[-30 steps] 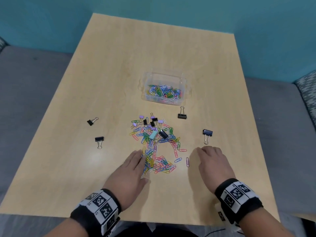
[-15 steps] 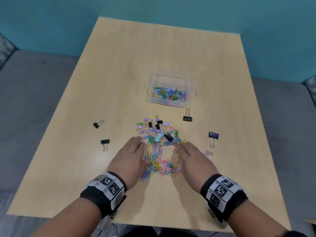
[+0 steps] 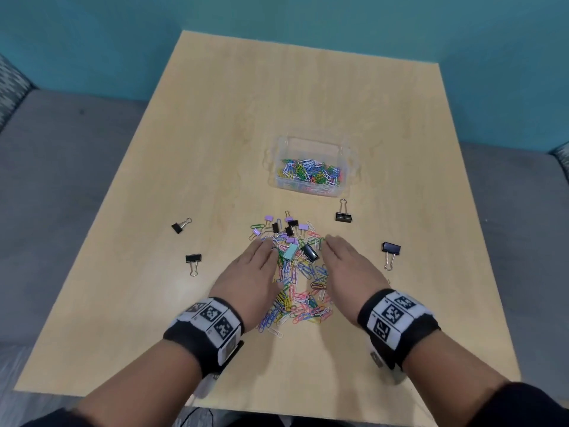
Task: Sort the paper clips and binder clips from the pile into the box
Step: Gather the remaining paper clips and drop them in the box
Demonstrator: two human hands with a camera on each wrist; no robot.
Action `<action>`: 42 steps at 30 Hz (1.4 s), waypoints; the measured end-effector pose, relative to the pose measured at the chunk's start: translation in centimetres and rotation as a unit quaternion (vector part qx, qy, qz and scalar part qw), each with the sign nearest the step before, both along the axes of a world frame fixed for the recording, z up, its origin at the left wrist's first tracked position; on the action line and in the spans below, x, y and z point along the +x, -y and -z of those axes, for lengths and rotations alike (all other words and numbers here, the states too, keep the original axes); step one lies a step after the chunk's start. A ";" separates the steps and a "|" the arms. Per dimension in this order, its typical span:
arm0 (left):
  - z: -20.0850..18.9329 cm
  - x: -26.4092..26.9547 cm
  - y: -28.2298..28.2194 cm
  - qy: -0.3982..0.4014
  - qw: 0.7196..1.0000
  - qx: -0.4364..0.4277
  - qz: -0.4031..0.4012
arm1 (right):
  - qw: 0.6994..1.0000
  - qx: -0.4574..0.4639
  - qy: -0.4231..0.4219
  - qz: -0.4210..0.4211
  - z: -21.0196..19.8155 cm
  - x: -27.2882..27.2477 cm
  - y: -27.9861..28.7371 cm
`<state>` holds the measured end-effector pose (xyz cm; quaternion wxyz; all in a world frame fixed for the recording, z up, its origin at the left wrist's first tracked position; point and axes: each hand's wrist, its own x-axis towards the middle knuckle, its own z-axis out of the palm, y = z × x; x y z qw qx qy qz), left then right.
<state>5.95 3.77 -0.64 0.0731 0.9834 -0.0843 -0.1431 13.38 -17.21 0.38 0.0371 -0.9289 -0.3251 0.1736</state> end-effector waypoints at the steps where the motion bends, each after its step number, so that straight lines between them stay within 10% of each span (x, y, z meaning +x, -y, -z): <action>1: 0.1 0.5 0.1 -0.012 1.000 0.014 0.011 | 1.000 -0.015 -0.004 -0.010 0.2 0.6 -0.1; 23: -0.2 -0.7 0.3 0.017 1.000 0.000 0.026 | 0.998 0.062 -0.002 -0.022 1.2 -5.9 1.6; 28: 0.0 -4.2 0.1 -0.036 0.993 -0.036 -0.108 | 0.992 0.034 -0.025 0.119 0.4 -6.5 2.8; 42: 0.2 -1.8 2.5 -0.003 0.980 -0.101 -0.174 | 0.996 0.048 -0.016 0.075 0.7 -5.6 -3.3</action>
